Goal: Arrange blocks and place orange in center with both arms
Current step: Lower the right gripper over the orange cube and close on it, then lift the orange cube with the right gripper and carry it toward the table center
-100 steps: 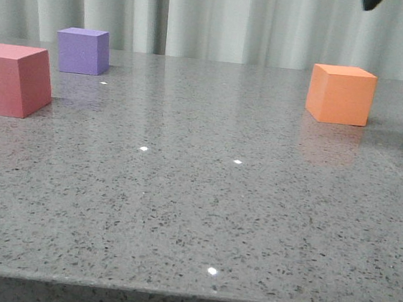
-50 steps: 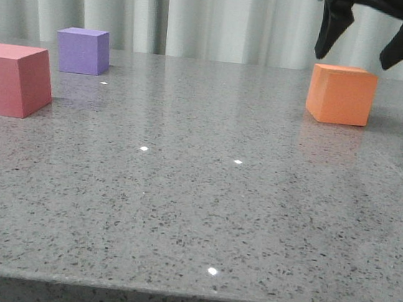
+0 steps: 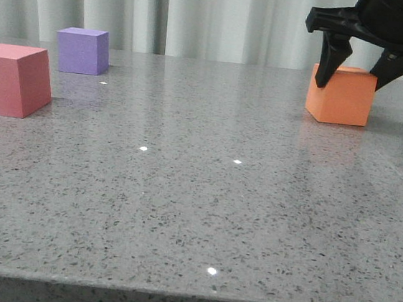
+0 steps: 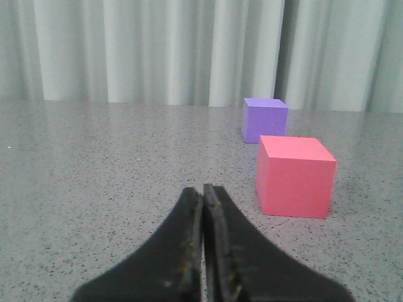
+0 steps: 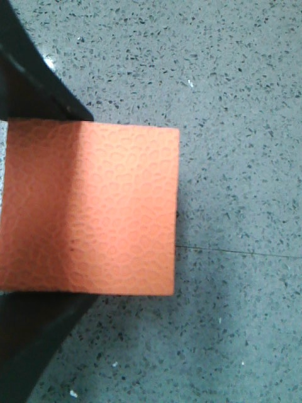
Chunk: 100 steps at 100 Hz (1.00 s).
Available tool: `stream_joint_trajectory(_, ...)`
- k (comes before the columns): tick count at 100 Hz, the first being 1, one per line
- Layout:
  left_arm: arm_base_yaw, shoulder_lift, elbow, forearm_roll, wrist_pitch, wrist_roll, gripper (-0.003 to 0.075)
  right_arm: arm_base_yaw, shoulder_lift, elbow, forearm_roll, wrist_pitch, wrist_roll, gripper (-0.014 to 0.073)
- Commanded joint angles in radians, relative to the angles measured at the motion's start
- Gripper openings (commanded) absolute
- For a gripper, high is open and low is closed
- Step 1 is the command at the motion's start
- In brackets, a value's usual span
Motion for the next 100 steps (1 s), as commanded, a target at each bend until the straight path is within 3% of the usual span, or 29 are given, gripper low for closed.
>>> stream_joint_trajectory(1, 0.001, -0.032, 0.041, -0.006, -0.082, -0.002, -0.0019, 0.0, -0.051, -0.042, -0.013, -0.02, -0.01, 0.0415)
stream_joint_trajectory(21, 0.001, -0.032, 0.041, -0.006, -0.082, -0.002, -0.0019, 0.036, -0.051, -0.137, 0.009, 0.058, -0.004, 0.0416)
stream_joint_trajectory(54, 0.001, -0.032, 0.041, -0.006, -0.082, -0.002, -0.0019, 0.217, -0.022, -0.303, -0.013, 0.037, 0.166, 0.0416)
stream_joint_trajectory(100, 0.001, -0.032, 0.041, -0.006, -0.082, -0.002, -0.0019, 0.345, 0.244, -0.626, -0.117, 0.167, 0.319, 0.0416)
